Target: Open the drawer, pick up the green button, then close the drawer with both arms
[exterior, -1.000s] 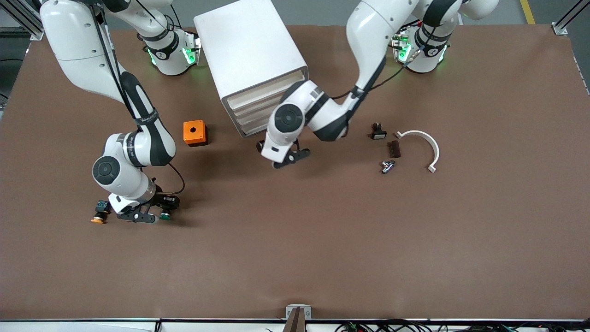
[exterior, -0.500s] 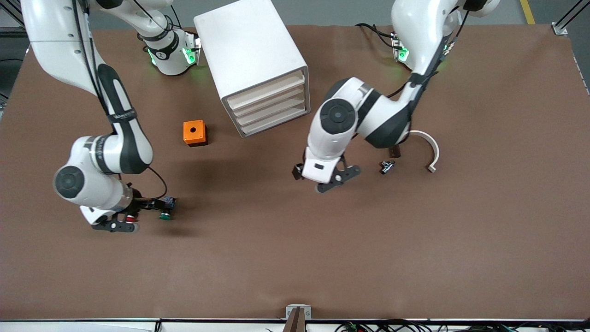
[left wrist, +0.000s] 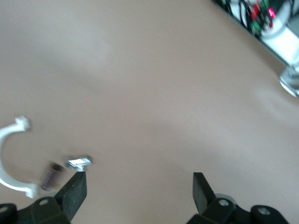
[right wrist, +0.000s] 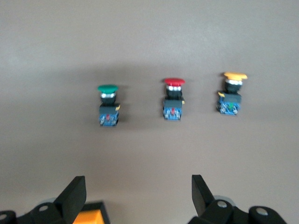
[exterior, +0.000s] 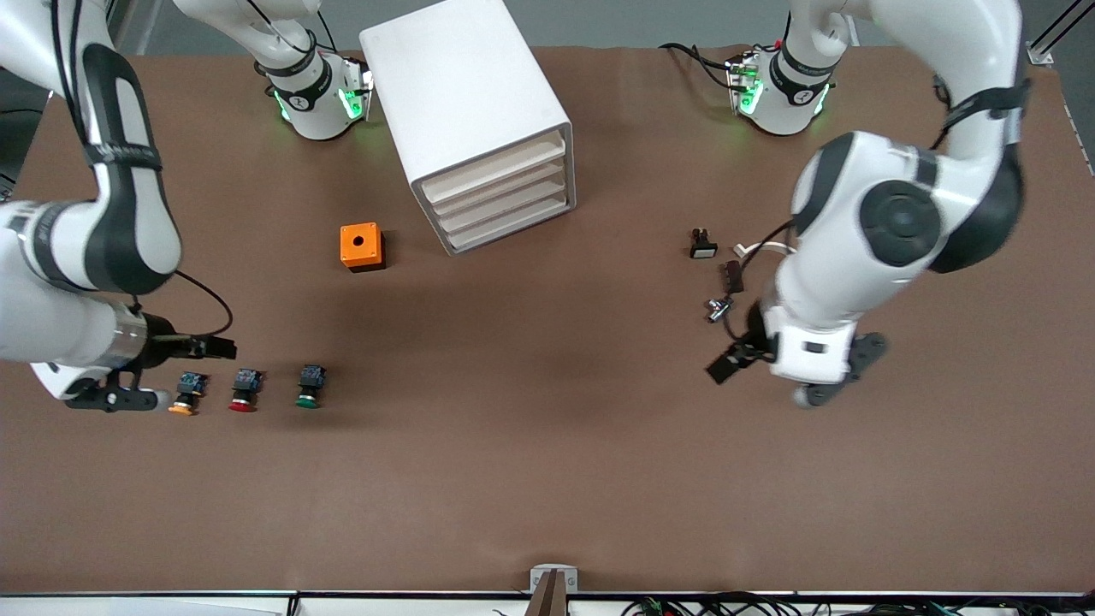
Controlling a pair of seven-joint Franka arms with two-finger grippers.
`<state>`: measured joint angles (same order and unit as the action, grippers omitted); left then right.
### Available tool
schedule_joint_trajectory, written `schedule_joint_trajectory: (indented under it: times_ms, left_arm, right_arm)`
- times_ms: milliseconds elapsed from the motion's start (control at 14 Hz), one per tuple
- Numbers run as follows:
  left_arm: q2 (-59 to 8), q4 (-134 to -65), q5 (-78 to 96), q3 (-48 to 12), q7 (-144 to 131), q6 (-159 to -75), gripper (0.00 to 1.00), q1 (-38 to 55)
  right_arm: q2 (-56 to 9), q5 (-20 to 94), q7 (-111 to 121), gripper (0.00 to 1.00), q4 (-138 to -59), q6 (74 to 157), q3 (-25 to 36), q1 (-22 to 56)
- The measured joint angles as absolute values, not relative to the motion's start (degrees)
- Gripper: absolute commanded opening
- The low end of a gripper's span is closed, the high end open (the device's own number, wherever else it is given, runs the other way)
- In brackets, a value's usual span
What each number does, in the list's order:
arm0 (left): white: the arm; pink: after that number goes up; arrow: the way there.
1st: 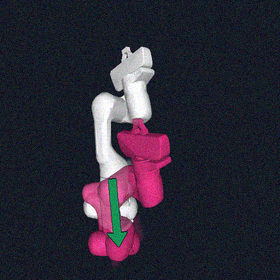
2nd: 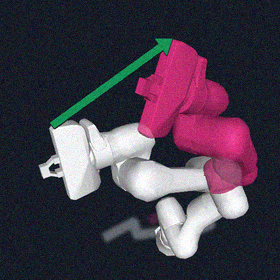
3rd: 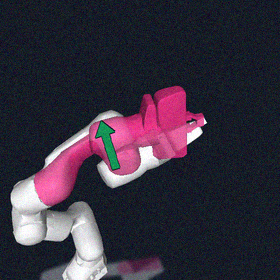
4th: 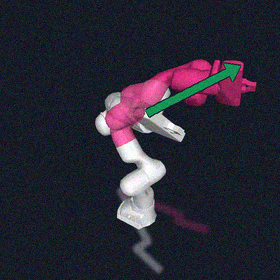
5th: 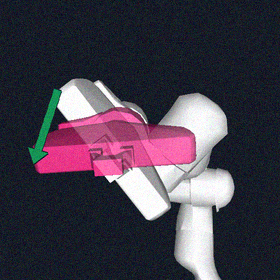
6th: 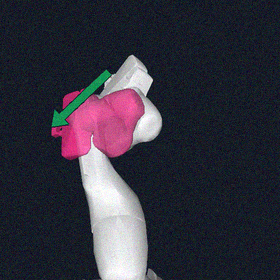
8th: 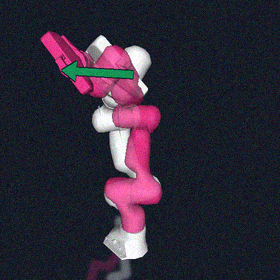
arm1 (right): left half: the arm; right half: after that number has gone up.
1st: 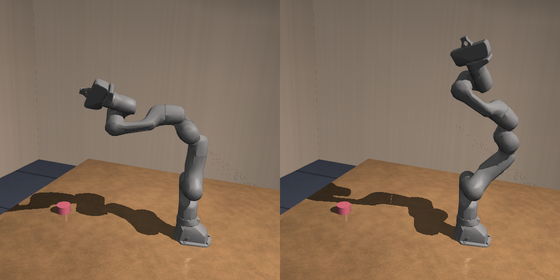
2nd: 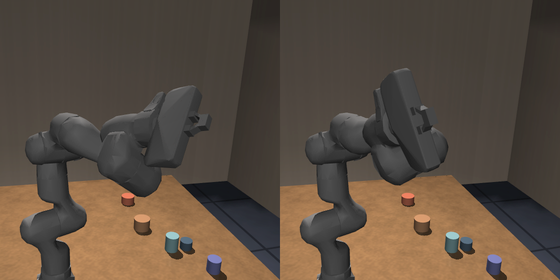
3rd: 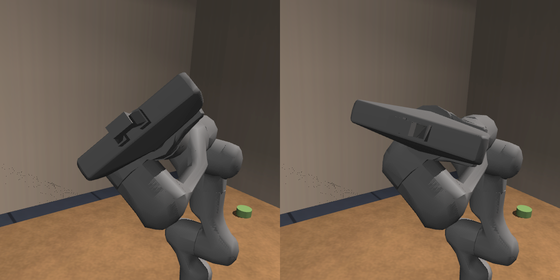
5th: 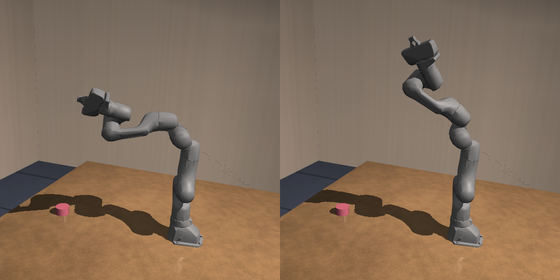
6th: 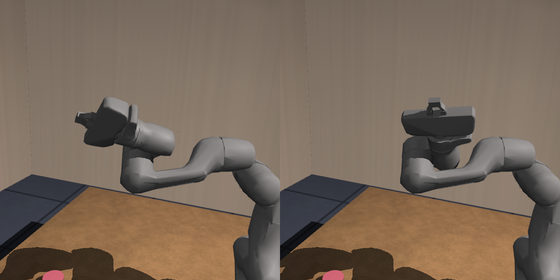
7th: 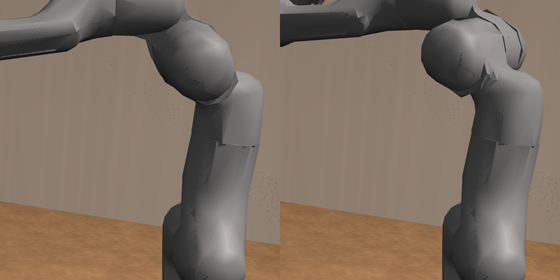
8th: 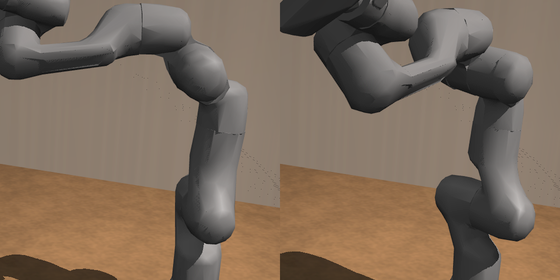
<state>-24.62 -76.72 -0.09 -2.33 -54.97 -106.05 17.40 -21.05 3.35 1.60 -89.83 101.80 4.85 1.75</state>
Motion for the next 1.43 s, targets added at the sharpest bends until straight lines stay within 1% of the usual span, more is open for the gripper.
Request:
schedule_joint_trajectory:
  times_ms: [71, 214, 357, 500, 857, 1071, 1286, 1429]
  left_arm:
    - [-23.7, -76.7, -2.2, -2.3, -53.7, -105.6, 1.00, 16.0]
    - [-22.0, -76.7, -5.4, -2.3, -50.6, -105.4, 1.00, 13.7]
    - [-20.1, -76.7, -5.9, -2.3, -46.5, -103.4, 1.00, 11.6]
    - [-17.8, -76.7, -5.9, -2.3, -38.5, -98.3, 1.00, 9.2]
    - [-10.4, -76.6, -5.9, -1.6, -19.4, -90.9, 1.00, 3.6]
    - [-7.3, -76.7, -5.9, -1.5, -11.9, -87.1, 1.00, -0.6]
    - [-5.0, -76.7, -5.9, -1.5, -10.4, -82.3, 1.00, -1.0]
    - [-4.0, -76.8, -5.4, -1.7, -10.4, -81.2, 1.00, -0.9]
  right_arm:
    - [-19.3, 3.1, 1.6, 1.00, -88.4, 98.8, 4.9, 1.7]
    - [-15.8, 3.0, 1.6, 1.00, -87.0, 95.3, 5.0, 1.6]
    - [-13.7, 3.0, 1.6, 1.00, -86.9, 94.7, 5.2, 1.4]
    - [-12.5, 3.0, 1.7, 1.00, -86.9, 94.6, 5.2, 0.8]
    - [-10.8, 2.7, 1.8, 1.00, -86.9, 92.9, 5.1, 0.5]
    - [-10.8, 2.5, 1.8, 1.00, -86.9, 92.2, 5.0, 0.5]
    - [-10.8, 2.2, 1.8, 1.00, -86.8, 92.2, 5.0, 0.5]
    - [-10.7, 1.6, 1.8, 1.00, -86.7, 92.2, 5.0, 0.5]
